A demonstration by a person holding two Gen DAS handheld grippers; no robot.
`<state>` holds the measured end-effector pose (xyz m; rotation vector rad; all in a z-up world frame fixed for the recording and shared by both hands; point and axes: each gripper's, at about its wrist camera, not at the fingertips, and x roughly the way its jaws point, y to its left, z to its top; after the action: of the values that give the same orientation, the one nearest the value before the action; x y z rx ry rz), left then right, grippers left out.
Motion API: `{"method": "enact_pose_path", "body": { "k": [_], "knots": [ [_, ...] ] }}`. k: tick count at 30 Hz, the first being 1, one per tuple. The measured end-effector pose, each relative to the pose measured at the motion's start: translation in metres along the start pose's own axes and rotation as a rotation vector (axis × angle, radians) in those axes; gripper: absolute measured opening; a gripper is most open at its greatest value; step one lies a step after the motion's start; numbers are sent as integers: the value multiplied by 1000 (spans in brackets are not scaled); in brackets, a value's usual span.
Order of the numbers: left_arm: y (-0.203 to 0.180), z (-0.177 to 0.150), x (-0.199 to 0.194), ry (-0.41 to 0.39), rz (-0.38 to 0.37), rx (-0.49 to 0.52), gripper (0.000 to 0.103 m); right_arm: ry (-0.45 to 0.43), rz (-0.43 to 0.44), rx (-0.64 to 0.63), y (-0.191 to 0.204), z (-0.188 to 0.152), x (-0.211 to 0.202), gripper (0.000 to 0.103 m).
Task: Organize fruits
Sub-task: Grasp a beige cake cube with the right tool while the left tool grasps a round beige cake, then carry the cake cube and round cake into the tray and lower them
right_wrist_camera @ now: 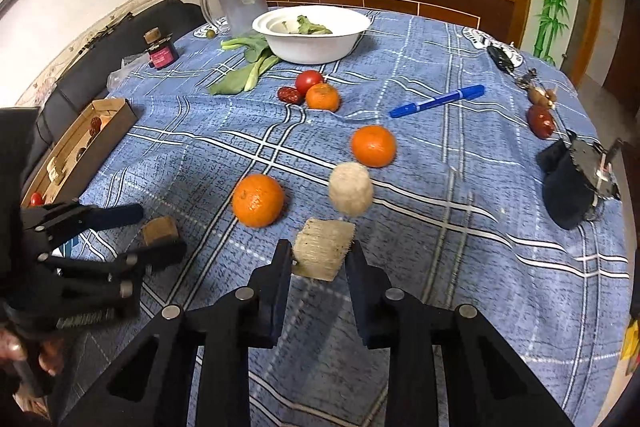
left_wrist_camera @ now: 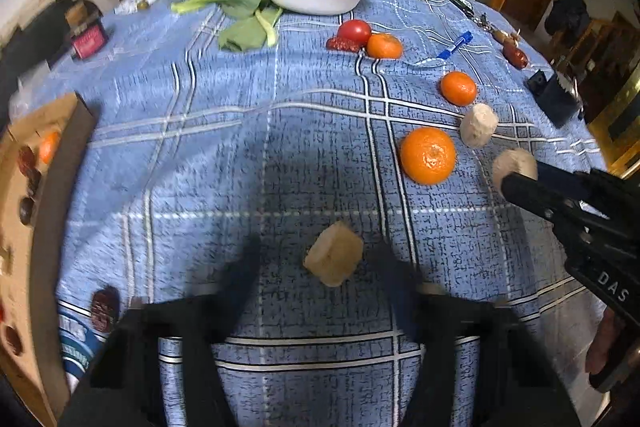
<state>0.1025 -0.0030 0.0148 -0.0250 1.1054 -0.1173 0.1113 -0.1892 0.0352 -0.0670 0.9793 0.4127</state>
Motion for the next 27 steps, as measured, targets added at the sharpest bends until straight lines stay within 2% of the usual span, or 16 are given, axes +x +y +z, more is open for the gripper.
{"method": "enact_pose_path", "body": {
  "k": [1,2,8,17,27],
  "knots": [
    [2,-1,-2,-16,-16,1,29,-2,-3,2,-1,-1,-2,29],
    [3,-1,-2,-14,-47,0,23,-5,-7,3,-2,-2,-3,29],
    [5,-7,-13,-35,-28,22,23,-18,-21,22,-6,-8,-11,29],
    [28,-25,-48,-73,-71,-26,23,-21,-53,23,2,-18,-26,29],
    [68,-38,-89,-132,-46,-72,23,-35,-35,-8,45,-9,-30,29]
  ]
}}
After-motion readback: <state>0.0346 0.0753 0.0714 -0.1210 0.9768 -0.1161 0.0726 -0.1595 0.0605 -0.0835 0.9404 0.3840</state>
